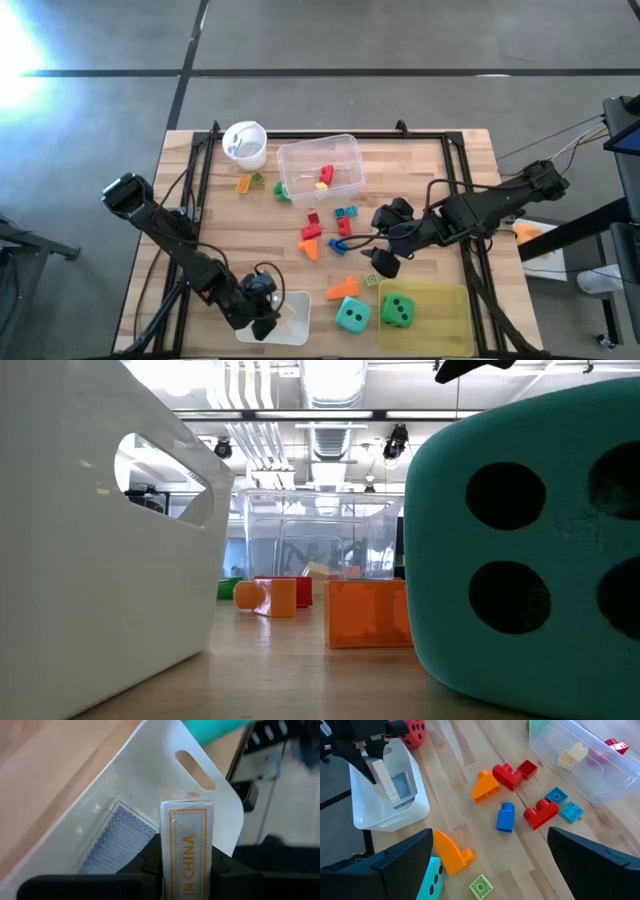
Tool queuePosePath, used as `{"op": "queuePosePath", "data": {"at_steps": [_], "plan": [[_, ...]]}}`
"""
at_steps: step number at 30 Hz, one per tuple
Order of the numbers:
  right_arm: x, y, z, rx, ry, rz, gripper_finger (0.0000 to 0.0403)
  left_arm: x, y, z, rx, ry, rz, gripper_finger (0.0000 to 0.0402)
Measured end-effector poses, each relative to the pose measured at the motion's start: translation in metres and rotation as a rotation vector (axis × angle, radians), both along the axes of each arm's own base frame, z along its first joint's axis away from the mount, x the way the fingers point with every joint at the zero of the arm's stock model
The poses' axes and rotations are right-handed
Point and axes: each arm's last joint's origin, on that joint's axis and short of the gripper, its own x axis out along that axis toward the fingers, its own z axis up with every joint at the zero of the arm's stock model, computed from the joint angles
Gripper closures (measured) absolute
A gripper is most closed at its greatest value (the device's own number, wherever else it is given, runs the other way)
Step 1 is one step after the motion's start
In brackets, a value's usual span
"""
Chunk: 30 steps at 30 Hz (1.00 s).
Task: Pick & Place Toys
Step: Put the orange deck of cards into the white bin
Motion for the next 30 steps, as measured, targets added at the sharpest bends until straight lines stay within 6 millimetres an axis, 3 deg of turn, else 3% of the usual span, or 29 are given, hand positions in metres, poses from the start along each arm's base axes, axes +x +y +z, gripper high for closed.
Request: {"op": "queuePosePath", "data": {"at_steps": [12, 30], "plan": [[0.0, 0.0, 0.0, -0.009, 0.003, 0.016, 0.0018, -0.001, 0.0, -0.001, 0.187, -0.065, -0.302, 0.0338], [0.0, 0.0, 0.0, -0.02, 0.008, 0.039, 0.0018, 0.005, 0.011, -0.004, 0.011, 0.078, -0.115, 0.0338]]}}
